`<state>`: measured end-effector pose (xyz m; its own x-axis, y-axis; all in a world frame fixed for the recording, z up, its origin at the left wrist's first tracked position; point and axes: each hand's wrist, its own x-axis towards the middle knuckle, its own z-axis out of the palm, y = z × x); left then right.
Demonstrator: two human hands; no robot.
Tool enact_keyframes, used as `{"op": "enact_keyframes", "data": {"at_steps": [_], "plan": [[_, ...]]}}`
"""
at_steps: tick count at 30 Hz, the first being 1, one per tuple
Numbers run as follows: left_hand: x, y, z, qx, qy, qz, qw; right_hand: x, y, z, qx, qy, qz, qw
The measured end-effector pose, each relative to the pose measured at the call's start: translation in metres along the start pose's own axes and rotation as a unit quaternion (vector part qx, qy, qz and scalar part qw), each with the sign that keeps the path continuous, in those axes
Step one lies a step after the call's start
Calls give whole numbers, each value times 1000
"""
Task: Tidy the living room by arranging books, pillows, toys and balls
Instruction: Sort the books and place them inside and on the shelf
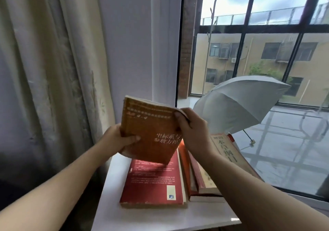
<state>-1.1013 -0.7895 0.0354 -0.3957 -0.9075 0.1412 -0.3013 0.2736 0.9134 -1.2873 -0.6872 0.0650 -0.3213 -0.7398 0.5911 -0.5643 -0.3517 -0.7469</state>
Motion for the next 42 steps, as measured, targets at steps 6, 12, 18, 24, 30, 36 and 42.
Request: {"op": "enact_keyframes", "data": {"at_steps": [6,12,18,24,30,36,42], "plan": [[-3,-14,17,-141,77,2,987,16,14,4,-4,81,61,995],[1,-18,9,-229,154,-78,958,5,49,25,-215,-35,200,955],[0,-33,0,-38,69,-223,972,-12,80,18,-417,-203,298,834],[0,-36,5,-23,11,-279,960,-32,92,9,-462,-239,304,798],[0,-34,0,-102,87,-280,951,-40,94,8,-458,-183,271,827],[0,-27,-6,-172,145,-257,940,-43,95,7,-462,-178,257,830],[1,-19,-7,-332,147,-329,872,-42,96,12,-472,-183,245,827]]}}
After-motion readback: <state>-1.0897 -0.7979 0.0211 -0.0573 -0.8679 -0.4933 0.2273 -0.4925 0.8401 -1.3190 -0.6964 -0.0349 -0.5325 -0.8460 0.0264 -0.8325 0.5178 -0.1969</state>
